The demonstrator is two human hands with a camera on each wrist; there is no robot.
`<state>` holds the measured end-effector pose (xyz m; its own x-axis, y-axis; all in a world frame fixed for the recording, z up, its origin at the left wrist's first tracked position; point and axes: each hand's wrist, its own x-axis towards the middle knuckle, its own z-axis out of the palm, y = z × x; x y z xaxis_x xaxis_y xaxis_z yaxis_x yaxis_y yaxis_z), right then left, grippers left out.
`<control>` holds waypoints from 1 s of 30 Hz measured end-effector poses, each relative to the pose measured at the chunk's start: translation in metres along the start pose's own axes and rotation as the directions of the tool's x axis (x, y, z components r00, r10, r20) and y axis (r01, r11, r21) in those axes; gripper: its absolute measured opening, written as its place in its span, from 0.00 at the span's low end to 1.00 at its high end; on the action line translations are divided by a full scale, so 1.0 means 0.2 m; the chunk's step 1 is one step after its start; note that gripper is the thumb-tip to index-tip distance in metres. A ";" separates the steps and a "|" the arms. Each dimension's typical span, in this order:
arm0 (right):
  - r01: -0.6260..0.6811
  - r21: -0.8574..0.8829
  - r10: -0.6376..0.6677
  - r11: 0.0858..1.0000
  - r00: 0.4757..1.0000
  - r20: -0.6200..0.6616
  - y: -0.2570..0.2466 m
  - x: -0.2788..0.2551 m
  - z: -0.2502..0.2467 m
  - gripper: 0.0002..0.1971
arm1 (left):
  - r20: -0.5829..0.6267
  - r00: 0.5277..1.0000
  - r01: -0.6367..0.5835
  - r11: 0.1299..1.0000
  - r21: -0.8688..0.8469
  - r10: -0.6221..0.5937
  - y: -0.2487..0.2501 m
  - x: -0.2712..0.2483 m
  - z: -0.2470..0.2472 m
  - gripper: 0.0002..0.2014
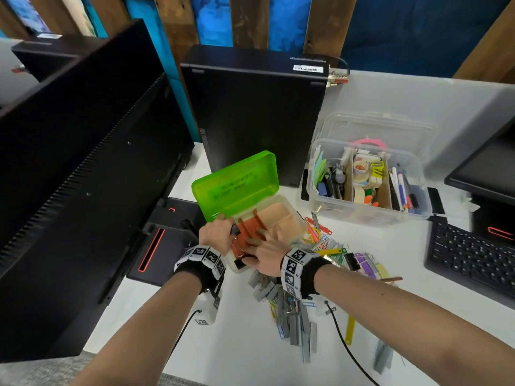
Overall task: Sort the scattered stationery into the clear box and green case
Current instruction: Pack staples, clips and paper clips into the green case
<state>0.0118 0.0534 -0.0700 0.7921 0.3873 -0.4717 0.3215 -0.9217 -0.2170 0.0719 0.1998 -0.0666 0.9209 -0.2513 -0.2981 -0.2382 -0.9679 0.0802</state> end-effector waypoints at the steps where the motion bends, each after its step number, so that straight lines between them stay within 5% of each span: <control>1: 0.008 0.019 -0.007 1.000 1.000 -0.021 0.00 -0.01 0.00 0.24 | 0.000 1.000 0.008 1.000 -0.003 -0.008 0.01 -0.01 -0.01 0.15; 4: 0.017 0.094 -0.002 0.995 0.988 -0.156 0.04 -0.06 -0.03 0.22 | -0.087 0.996 -0.023 0.999 -0.023 0.021 0.05 -0.04 -0.02 0.16; 8: 0.004 0.141 0.047 0.990 0.933 -0.357 0.19 -0.17 -0.03 0.15 | -0.212 0.929 -0.308 0.951 0.021 0.305 0.18 -0.07 -0.03 0.13; 14: -0.059 0.241 0.144 0.969 0.924 -0.353 0.36 -0.40 0.05 0.13 | -0.044 0.789 -0.611 0.790 0.047 0.612 0.46 -0.13 -0.01 0.12; 20: -0.103 0.282 0.192 0.954 0.931 -0.309 0.40 -0.54 0.23 0.14 | 0.257 0.746 -0.653 0.751 0.097 0.615 0.56 -0.19 0.09 0.20; 25: -0.089 0.289 0.182 0.953 0.932 -0.314 0.37 -0.56 0.26 0.11 | 0.291 0.770 -0.608 0.791 0.064 0.568 0.55 -0.21 0.11 0.26; 30: -0.043 0.331 0.164 0.943 0.923 -0.347 0.35 -0.53 0.23 0.12 | 0.266 0.779 -0.588 0.809 -0.001 0.567 0.53 -0.22 0.11 0.17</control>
<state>-0.0732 -0.0518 -0.0755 0.9642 0.1998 -0.1741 0.0978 -0.8787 -0.4672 -0.0014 0.1086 -0.0666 0.5003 -0.7456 -0.4402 -0.7340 -0.6349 0.2413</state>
